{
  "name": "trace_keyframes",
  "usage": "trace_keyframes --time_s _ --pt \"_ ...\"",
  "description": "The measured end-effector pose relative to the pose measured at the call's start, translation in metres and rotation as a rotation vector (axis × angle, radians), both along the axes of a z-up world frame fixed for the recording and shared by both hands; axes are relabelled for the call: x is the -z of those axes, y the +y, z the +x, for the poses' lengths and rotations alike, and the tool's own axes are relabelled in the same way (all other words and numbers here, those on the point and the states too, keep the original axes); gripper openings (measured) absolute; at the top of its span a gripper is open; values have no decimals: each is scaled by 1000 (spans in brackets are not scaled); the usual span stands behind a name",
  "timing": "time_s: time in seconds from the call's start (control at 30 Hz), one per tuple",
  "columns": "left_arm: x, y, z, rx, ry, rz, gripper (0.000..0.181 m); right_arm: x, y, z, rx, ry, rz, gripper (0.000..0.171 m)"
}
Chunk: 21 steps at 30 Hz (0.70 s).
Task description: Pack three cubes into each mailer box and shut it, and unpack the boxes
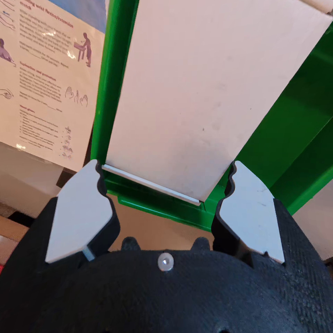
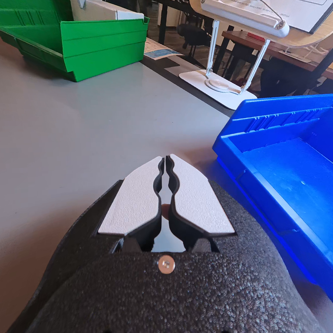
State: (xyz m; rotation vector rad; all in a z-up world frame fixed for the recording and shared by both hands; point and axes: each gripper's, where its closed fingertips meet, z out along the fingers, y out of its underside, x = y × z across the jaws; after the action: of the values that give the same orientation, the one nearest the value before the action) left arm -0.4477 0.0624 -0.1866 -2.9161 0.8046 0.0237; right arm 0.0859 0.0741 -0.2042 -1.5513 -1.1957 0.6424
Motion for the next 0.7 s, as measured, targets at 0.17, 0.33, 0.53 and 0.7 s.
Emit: trace_keyframes --time_s 0.17,0.33,0.53,0.7 --pt "10 -5 -4 74 51 55 134 3 -2 -4 -19 -18 5 1" --pt "14 -11 -9 175 206 35 132 3 -4 -4 -20 -33 23 1" --pt "10 -30 5 157 161 -24 131 0 -4 1 -11 -20 27 1" --pt "5 -45 17 121 134 -23 131 0 -5 0 -24 -28 29 1"
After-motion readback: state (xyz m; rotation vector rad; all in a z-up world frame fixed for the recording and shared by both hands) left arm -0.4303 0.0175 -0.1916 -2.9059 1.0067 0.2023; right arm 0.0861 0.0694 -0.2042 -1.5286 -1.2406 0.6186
